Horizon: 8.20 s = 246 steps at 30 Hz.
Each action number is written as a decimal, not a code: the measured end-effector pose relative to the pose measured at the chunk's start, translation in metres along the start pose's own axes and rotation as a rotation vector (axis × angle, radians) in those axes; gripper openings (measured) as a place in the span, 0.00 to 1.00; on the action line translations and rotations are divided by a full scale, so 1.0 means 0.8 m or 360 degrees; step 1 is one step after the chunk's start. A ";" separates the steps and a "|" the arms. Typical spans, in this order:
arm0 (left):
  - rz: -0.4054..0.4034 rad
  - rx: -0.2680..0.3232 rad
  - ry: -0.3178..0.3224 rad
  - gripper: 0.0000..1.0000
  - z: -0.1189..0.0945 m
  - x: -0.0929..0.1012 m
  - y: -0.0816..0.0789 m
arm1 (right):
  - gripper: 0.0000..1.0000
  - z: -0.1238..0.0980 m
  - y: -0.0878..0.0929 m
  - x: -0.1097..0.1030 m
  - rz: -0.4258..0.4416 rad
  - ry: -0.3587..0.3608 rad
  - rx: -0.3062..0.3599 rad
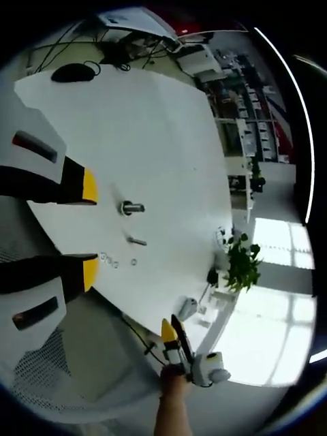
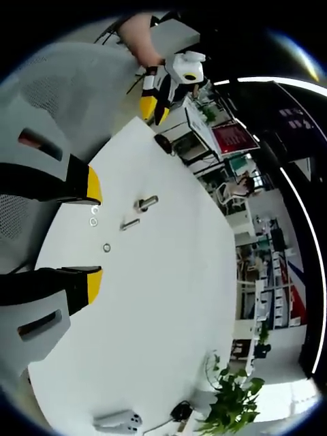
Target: Place the washer onto the threaded stud by aligning its center hole with the stud, sliding it down to the base, and recovering from edge contact or off-axis alignment until the washer reaches the visible bottom stop.
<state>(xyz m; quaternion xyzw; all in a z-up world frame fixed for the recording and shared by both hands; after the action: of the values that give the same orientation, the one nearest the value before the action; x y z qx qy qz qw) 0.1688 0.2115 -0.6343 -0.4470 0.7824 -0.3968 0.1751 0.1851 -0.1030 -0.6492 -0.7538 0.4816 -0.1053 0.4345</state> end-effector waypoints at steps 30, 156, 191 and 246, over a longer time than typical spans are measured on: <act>0.0030 0.0015 0.0049 0.26 -0.010 0.012 0.007 | 0.39 -0.002 0.006 0.007 0.0036 0.0051 -0.0041; -0.0312 -0.0015 -0.0063 0.33 -0.008 -0.034 0.026 | 0.37 0.116 0.018 0.032 -0.0131 -0.0058 -0.0549; -0.0261 -0.0107 -0.0173 0.37 -0.004 -0.045 0.034 | 0.32 0.157 0.011 0.061 -0.0386 -0.0157 -0.0531; -0.0236 -0.0081 -0.0187 0.35 -0.008 -0.044 0.032 | 0.20 0.210 0.039 0.046 -0.1192 -0.0504 -0.1016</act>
<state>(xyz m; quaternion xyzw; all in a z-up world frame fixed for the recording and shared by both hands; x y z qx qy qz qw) 0.1696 0.2510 -0.6528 -0.5305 0.7453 -0.3618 0.1795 0.2808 -0.0449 -0.7831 -0.9763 0.1152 0.0139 0.1828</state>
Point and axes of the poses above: the point that each gripper's makers call its tool centre point, and the gripper's own axes: z roughly forward along the fingers, x roughly to its right, y roughly out of its underside, the point moved 6 cm from there along -z, roughly backward along the fingers, and after that the axes turned 4 degrees about -y, right-handed, at the moved point
